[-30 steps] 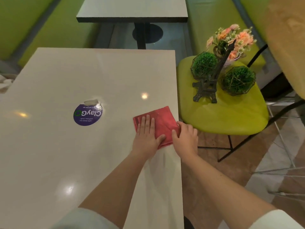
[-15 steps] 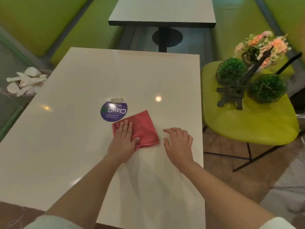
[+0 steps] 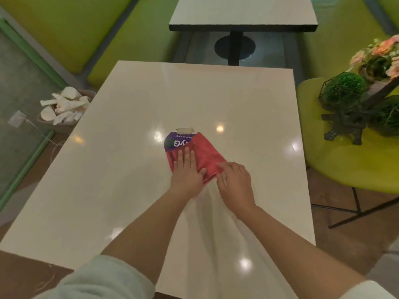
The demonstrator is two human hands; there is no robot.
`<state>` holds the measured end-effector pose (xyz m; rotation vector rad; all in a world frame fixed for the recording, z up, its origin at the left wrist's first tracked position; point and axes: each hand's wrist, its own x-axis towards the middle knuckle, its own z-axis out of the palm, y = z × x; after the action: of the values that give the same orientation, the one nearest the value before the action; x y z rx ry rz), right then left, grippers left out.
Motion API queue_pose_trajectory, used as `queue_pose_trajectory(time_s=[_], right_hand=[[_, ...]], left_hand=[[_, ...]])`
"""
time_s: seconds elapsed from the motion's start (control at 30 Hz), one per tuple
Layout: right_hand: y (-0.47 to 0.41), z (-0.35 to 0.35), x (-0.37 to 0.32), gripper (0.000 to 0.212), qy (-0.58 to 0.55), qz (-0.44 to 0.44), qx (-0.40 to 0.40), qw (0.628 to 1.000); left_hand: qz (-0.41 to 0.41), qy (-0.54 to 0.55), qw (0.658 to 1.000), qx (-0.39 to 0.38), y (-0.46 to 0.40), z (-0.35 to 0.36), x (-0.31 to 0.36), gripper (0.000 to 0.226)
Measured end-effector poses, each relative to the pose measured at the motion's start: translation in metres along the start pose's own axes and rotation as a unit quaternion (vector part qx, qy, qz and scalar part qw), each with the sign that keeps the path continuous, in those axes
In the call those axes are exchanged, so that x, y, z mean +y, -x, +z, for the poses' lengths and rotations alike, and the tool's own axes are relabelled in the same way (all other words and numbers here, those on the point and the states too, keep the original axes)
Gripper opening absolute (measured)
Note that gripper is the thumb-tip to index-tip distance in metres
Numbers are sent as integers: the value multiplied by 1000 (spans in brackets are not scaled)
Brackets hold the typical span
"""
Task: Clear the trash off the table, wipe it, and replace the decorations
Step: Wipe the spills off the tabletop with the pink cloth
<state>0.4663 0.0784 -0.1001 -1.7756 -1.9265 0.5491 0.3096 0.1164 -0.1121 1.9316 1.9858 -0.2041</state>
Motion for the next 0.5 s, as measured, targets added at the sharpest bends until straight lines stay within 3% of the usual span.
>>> queue_pose_trajectory(time_s=[0.13, 0.33, 0.43, 0.5], right_hand=[[-12, 6, -22, 34, 3, 32, 8, 999], [-14, 10, -14, 31, 18, 53, 25, 998], [-16, 16, -14, 33, 39, 58, 8, 998], [-19, 19, -17, 35, 43, 52, 2, 998]], left_hand=[[59, 17, 998, 20, 34, 20, -2, 91], [63, 14, 998, 12, -6, -7, -34, 119], [61, -4, 998, -17, -35, -30, -51, 99], [50, 1, 998, -37, -47, -40, -55, 98]])
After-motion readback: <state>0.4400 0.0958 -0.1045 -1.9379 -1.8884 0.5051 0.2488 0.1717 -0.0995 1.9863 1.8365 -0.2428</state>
